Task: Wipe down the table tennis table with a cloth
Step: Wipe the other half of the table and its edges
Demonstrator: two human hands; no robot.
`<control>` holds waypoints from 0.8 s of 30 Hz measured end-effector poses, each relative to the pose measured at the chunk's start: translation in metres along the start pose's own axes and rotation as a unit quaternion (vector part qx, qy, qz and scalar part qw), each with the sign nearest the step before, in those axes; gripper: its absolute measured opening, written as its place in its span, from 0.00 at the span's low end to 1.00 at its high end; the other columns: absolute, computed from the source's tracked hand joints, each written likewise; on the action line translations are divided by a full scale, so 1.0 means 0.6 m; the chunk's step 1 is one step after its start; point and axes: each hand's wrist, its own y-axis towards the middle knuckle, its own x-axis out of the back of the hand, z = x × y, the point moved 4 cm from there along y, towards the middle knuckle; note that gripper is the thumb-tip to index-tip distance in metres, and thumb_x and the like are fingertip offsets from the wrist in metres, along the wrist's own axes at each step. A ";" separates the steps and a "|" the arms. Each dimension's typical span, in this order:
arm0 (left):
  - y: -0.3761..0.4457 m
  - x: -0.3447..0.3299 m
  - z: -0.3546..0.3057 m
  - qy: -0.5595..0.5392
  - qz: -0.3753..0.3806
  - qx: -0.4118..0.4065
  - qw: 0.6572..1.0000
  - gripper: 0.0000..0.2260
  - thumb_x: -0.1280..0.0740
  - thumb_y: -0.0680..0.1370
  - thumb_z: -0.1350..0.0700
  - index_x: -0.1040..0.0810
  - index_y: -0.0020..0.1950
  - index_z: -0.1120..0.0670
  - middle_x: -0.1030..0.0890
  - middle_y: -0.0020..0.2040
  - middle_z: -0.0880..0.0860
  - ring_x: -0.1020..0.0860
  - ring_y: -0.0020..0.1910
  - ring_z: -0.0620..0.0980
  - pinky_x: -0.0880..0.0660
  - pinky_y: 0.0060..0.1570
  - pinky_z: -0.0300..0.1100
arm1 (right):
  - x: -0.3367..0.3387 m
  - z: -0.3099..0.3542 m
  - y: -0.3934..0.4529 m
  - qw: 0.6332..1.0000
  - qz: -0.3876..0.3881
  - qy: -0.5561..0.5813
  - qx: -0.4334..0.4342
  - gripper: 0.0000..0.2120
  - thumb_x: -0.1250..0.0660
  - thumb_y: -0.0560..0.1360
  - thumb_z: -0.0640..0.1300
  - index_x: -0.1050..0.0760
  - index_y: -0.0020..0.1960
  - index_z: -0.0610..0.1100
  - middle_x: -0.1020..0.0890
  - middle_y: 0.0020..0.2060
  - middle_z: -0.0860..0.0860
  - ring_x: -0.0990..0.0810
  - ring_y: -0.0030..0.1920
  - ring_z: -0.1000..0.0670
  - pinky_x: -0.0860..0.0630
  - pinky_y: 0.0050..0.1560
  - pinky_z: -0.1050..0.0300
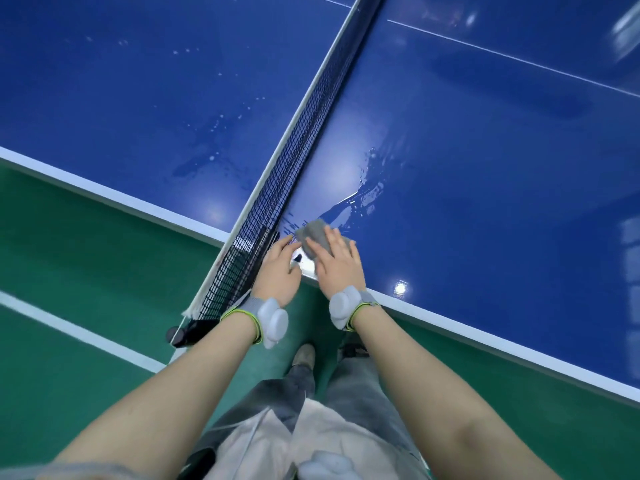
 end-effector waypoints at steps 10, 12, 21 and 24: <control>0.014 -0.006 -0.010 -0.026 -0.011 0.007 1.000 0.22 0.44 0.76 0.70 0.32 0.69 0.59 0.39 0.73 0.54 0.41 0.73 0.52 0.47 0.73 0.42 | -0.007 0.047 -0.008 0.981 0.126 -0.003 0.149 0.24 0.54 0.80 0.48 0.36 0.73 0.43 0.45 0.77 0.47 0.55 0.77 0.48 0.63 0.74 0.48; 0.020 -0.007 -0.013 0.003 -0.022 0.005 1.000 0.22 0.43 0.76 0.69 0.32 0.69 0.59 0.39 0.74 0.54 0.41 0.73 0.52 0.49 0.73 0.41 | 0.008 0.029 0.008 0.977 0.122 0.011 0.176 0.28 0.57 0.77 0.50 0.32 0.70 0.43 0.43 0.76 0.46 0.50 0.77 0.46 0.59 0.75 0.47; 0.059 -0.052 -0.065 0.057 -0.029 -0.034 0.997 0.22 0.46 0.77 0.65 0.37 0.72 0.59 0.40 0.74 0.55 0.45 0.74 0.52 0.56 0.72 0.39 | 0.045 -0.038 0.049 0.976 0.141 0.122 0.110 0.17 0.43 0.79 0.39 0.28 0.67 0.43 0.47 0.77 0.46 0.51 0.77 0.47 0.59 0.73 0.58; 0.070 -0.066 -0.068 0.010 -0.036 0.017 0.999 0.27 0.41 0.77 0.66 0.45 0.74 0.60 0.46 0.76 0.56 0.49 0.75 0.52 0.56 0.72 0.40 | 0.066 -0.081 0.056 0.962 0.048 0.268 0.000 0.17 0.42 0.75 0.31 0.18 0.53 0.41 0.40 0.75 0.47 0.42 0.74 0.46 0.51 0.75 0.56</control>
